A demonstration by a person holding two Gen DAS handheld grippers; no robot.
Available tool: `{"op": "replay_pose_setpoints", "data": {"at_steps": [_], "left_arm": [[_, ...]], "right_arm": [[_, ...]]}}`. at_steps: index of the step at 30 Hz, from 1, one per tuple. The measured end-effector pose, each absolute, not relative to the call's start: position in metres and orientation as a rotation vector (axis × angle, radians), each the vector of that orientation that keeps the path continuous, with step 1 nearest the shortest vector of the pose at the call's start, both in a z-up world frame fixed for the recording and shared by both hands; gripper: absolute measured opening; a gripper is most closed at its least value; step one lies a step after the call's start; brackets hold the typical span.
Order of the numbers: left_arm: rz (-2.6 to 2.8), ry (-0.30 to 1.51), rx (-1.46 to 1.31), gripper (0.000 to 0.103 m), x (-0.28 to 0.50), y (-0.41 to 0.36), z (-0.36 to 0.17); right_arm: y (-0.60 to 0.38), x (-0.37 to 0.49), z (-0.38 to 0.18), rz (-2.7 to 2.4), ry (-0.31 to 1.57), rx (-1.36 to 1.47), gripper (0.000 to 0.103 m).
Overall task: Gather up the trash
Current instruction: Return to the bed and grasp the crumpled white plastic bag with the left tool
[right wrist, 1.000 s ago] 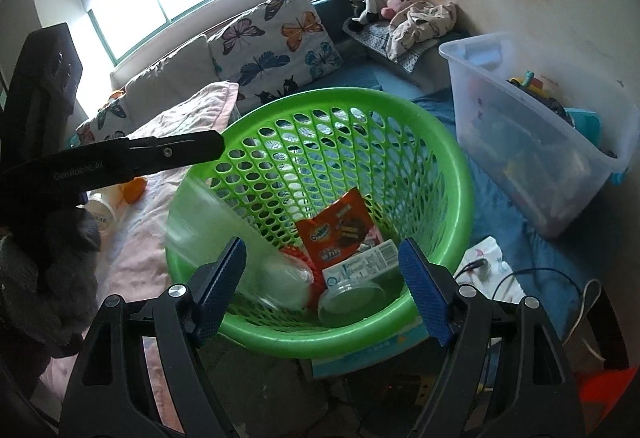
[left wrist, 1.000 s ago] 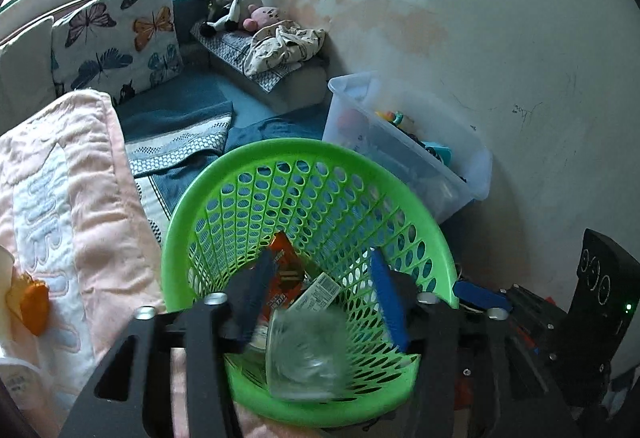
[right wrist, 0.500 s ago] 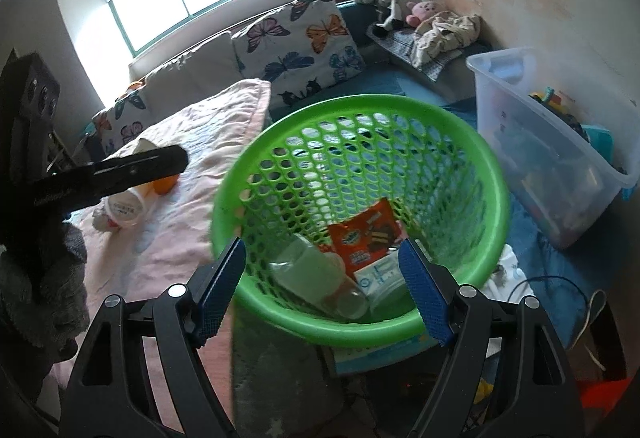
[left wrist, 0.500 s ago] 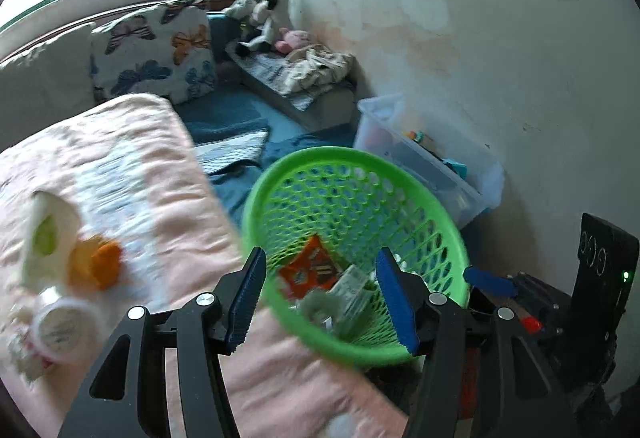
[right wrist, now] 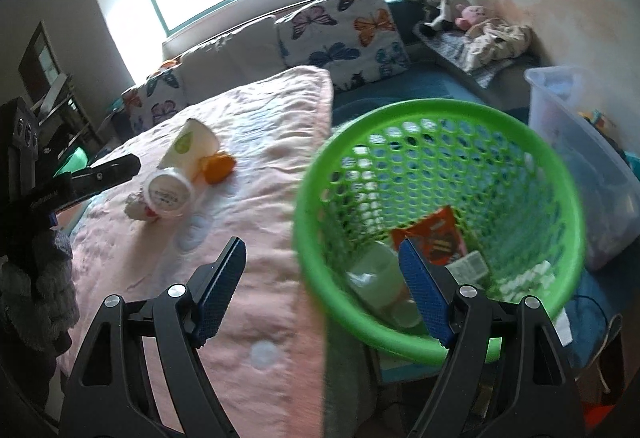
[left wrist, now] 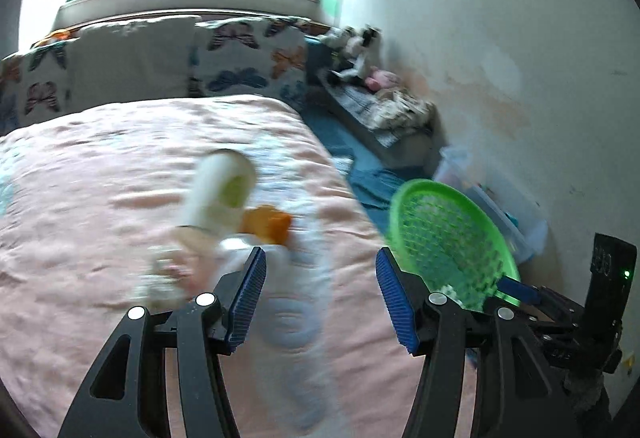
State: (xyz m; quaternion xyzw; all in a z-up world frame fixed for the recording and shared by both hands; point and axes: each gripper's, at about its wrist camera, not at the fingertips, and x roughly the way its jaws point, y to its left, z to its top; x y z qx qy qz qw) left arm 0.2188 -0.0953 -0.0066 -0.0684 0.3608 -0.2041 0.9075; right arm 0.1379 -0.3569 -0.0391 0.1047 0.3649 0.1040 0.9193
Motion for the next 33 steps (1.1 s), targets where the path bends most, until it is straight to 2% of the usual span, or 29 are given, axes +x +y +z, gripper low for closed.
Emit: {"op": "replay_pose_setpoints", "data": {"at_steps": [11, 23, 28, 33], "left_arm": [[-0.27, 0.792, -0.219, 0.055, 0.223, -0.013, -0.034], [-0.309, 0.861, -0.286, 0.055, 0.244, -0.007, -0.062], [-0.326, 0.855, -0.291, 0.038, 0.246, -0.007, -0.065], [-0.316, 0.835, -0.301, 0.032, 0.241, 0.001, -0.063]], "right_arm": [[-0.303, 0.158, -0.03, 0.328, 0.75, 0.176, 0.079], [-0.27, 0.169, -0.029, 0.373, 0.768, 0.138, 0.079], [-0.261, 0.175, -0.03, 0.389, 0.774, 0.123, 0.079], [-0.244, 0.18, -0.031, 0.425, 0.78, 0.106, 0.079]]}}
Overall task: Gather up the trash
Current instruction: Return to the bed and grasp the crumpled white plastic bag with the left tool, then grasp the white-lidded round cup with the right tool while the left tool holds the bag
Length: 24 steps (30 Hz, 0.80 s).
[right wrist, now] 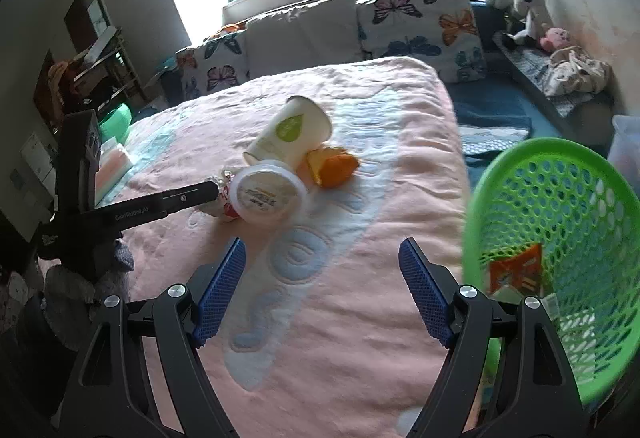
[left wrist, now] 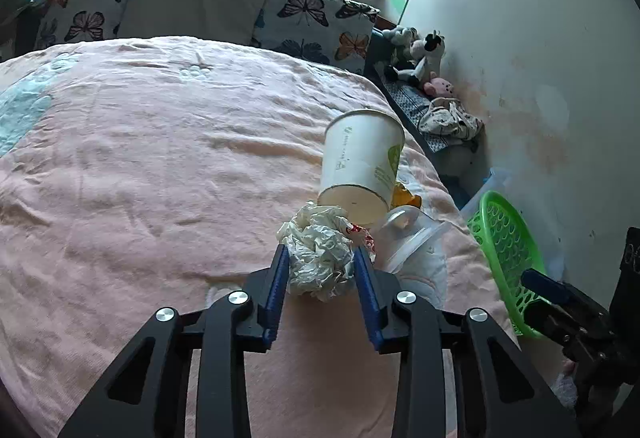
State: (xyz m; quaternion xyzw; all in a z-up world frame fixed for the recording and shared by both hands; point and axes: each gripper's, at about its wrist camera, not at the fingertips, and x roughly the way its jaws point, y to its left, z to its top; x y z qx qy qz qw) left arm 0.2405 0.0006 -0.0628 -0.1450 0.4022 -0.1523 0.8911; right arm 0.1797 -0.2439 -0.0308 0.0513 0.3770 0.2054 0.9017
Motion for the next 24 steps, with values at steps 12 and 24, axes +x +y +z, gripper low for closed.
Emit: {"op": "replay_pose_setpoints", "data": {"at_steps": [12, 24], "left_arm": [[-0.291, 0.76, -0.297, 0.031, 0.215, 0.021, -0.036], [-0.285, 0.749, -0.313, 0.031, 0.204, 0.033, -0.035]], "right_arm": [[-0.194, 0.208, -0.043, 0.479, 0.805, 0.087, 0.079], [-0.172, 0.241, -0.058, 0.463, 0.835, 0.107, 0.079]]}}
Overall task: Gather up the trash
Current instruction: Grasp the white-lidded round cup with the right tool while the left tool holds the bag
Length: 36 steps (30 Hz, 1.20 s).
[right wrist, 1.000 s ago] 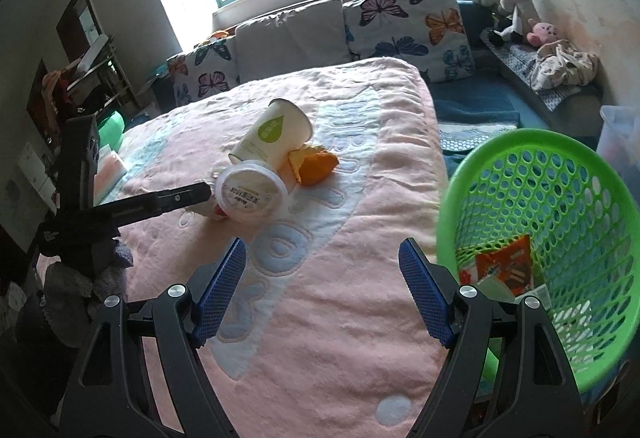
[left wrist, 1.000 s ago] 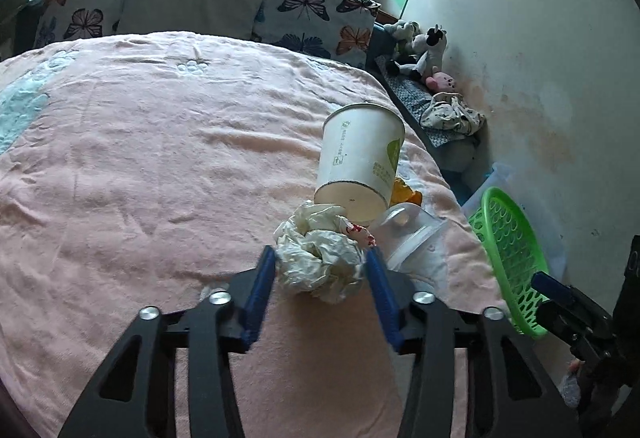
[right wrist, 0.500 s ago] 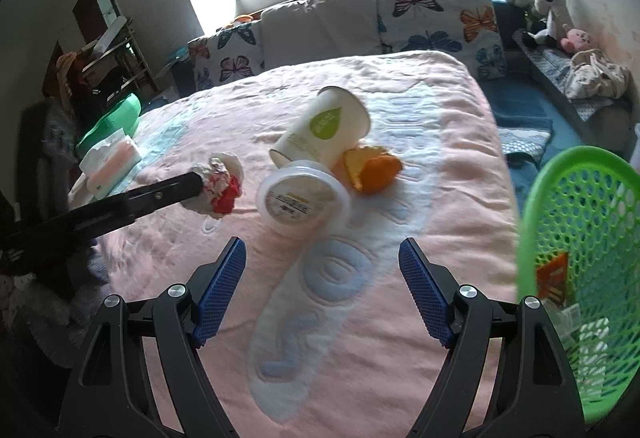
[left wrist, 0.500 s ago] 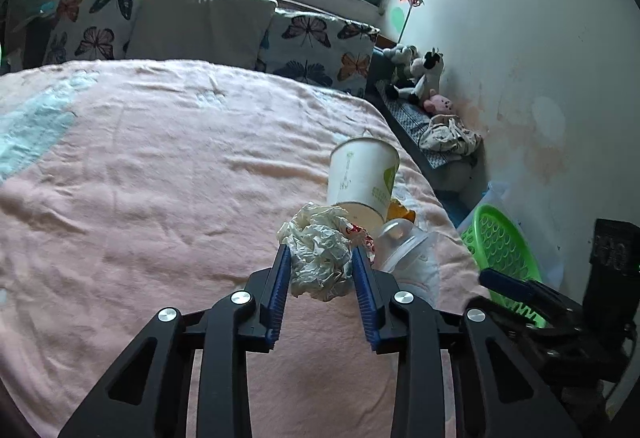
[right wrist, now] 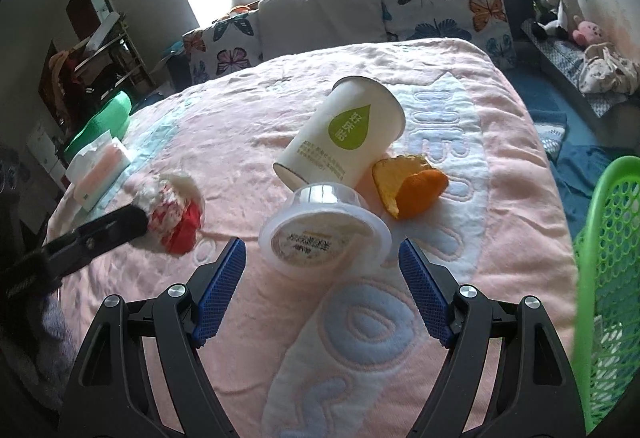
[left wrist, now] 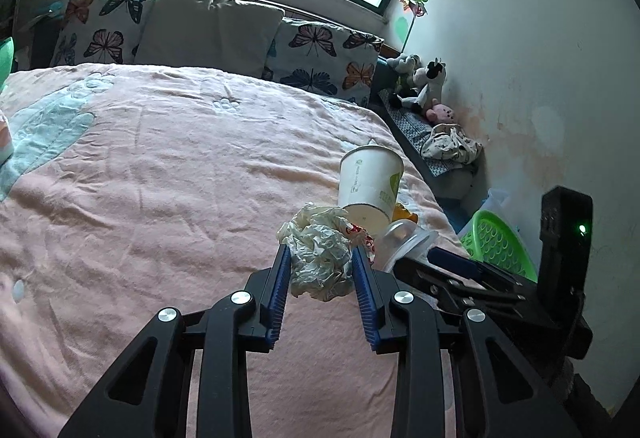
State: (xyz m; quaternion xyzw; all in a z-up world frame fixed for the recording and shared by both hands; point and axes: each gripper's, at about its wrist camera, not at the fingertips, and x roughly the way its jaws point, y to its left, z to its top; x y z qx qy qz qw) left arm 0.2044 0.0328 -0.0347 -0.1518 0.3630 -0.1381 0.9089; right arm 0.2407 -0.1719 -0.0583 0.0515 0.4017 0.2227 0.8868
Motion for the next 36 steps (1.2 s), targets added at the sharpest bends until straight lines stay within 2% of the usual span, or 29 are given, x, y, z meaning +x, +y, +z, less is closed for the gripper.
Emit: {"op": "replay_pose_setpoints", "data": {"at_steps": [5, 10, 22, 36], "left_arm": [[-0.284, 0.748, -0.318, 0.031, 0.203, 0.034, -0.034], [-0.283, 0.749, -0.317, 0.031, 0.203, 0.034, -0.034], [-0.3, 0.742, -0.32, 0.031, 0.198, 0.025, -0.029], [-0.424, 0.735, -0.26, 0.031, 0.19, -0.045, -0.014]], "right_arm": [[-0.168, 0.253, -0.066, 0.448, 0.854, 0.111, 0.079], [-0.168, 0.257, -0.069, 0.45, 0.859, 0.116, 0.069], [-0.188, 0.232, -0.057, 0.448, 0.834, 0.102, 0.069], [-0.267, 0.176, -0.036, 0.338, 0.782, 0.14, 0.069]]}}
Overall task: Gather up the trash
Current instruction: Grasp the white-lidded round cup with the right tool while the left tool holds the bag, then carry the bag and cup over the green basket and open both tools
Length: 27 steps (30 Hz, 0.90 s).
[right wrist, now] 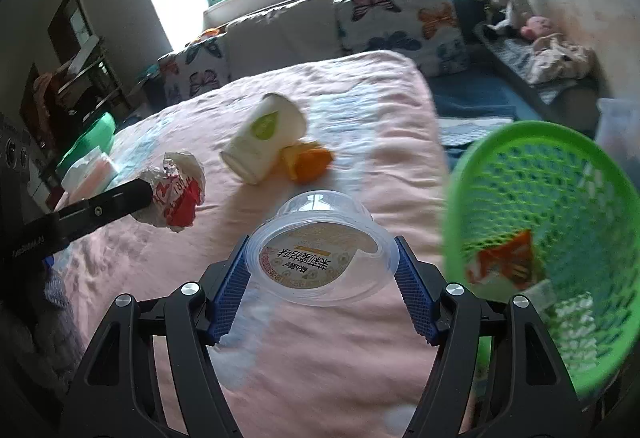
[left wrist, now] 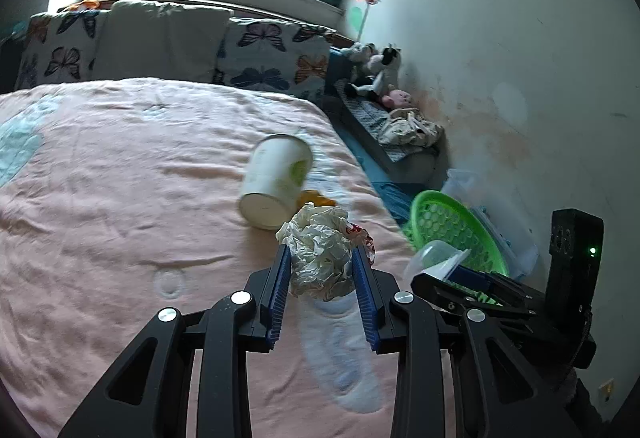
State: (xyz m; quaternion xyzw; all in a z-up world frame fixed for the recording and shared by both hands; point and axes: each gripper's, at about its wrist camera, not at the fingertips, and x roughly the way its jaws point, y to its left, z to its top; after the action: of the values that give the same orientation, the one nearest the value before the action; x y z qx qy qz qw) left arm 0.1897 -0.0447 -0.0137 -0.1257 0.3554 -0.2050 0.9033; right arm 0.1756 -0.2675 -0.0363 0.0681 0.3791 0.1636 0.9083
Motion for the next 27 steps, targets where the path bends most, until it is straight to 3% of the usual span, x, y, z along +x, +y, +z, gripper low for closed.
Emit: {"op": "replay_pose_setpoints", "data": {"at_steps": [17, 27], "left_arm": [[-0.595, 0.766, -0.176, 0.031, 0.195, -0.148, -0.003], [-0.656, 0.801, -0.121, 0.031, 0.203, -0.193, -0.004]], "right_arm": [[-0.401, 0.134, -0.042, 0.083, 0.766, 0.254, 0.069], [-0.431, 0.135, -0.063, 0.017, 0.793, 0.291, 0.07]]}}
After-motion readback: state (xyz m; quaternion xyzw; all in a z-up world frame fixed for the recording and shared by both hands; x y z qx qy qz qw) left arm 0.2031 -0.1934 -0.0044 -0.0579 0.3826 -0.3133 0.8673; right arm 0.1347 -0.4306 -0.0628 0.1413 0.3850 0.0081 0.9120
